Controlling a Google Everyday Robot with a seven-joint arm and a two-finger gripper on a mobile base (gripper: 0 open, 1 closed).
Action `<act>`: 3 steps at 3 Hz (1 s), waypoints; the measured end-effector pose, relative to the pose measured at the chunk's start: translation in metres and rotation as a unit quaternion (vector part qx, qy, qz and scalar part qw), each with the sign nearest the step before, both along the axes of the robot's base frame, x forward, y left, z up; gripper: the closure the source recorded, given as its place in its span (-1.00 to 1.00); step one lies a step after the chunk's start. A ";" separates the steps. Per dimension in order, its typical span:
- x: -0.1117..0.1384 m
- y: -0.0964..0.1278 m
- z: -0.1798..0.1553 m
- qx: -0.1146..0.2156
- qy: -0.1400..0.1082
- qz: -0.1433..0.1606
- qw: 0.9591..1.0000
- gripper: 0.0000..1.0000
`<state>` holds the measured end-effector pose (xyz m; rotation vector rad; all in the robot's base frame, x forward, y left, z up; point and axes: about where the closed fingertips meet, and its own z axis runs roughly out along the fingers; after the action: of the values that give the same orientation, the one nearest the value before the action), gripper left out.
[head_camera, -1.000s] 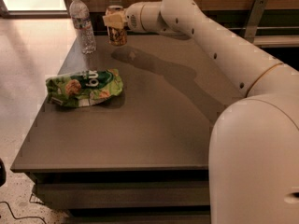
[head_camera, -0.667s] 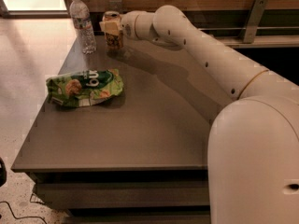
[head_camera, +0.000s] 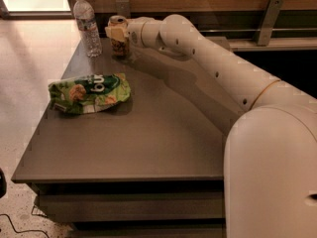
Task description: Move orange can near water bottle
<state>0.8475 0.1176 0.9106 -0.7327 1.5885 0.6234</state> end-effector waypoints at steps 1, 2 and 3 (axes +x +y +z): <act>0.000 0.003 -0.001 0.000 0.000 0.002 1.000 -0.07; -0.001 0.005 -0.002 0.000 0.001 0.003 1.000 -0.55; -0.001 0.008 -0.002 0.000 0.002 0.005 1.000 -0.97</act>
Offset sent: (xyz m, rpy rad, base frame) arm -0.0003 0.0020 -0.0006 0.0003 0.0005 0.0024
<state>0.8462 0.1256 0.9081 -0.7397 1.5883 0.6328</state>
